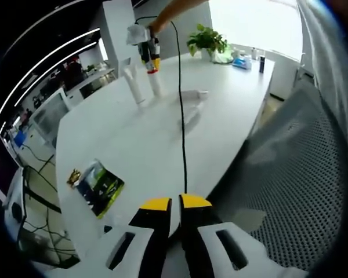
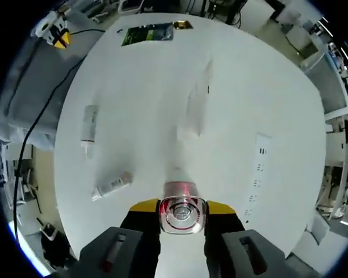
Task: Arrange the skincare products in the storage area until every visible bottle or jar stands upright without overlapping.
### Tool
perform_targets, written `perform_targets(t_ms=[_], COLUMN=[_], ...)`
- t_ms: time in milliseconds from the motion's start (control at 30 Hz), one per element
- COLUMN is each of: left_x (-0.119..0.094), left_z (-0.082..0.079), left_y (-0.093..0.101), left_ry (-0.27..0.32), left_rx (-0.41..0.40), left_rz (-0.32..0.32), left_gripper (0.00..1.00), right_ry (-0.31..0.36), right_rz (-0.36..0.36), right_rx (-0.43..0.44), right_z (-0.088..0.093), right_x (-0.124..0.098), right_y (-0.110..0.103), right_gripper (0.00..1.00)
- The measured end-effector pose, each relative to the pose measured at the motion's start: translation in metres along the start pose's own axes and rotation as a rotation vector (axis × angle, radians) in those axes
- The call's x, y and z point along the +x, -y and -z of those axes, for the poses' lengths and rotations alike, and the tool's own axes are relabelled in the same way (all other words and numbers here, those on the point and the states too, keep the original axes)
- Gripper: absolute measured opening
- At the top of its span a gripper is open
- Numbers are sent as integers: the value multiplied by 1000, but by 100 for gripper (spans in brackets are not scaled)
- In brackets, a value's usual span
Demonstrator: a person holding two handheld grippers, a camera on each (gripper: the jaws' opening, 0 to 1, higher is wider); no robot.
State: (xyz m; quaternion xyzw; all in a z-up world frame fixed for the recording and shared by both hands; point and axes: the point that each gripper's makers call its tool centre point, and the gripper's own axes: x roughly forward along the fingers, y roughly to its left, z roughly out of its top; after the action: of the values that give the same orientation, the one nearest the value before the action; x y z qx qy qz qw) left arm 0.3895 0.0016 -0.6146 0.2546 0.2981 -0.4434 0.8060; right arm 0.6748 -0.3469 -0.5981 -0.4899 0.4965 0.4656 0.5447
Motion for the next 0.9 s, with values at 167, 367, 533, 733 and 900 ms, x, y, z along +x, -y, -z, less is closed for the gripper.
perform_targets(t_ms=[167,367,533,733,900], left_x=[0,0,0,0,-1], left_z=[0,0,0,0,0], left_y=[-1,-1,-1,-1,-1], left_ry=[-1,0,0,0,1], left_rx=[0,1,1,2,2], left_rz=[-3,-7,-7,-7,-9], left_gripper=[3,3,3,3,3], right_ry=[6,20,22,31,37], right_rz=[-23,-10,-6,-4,-5], right_rx=[5,22,15,11,12], right_z=[-5,-8,-12,-23,-29], right_x=[-1,-2,-3,0,-1], right_y=[-5,0,2,0,0], right_gripper=[21,21,21,21,22])
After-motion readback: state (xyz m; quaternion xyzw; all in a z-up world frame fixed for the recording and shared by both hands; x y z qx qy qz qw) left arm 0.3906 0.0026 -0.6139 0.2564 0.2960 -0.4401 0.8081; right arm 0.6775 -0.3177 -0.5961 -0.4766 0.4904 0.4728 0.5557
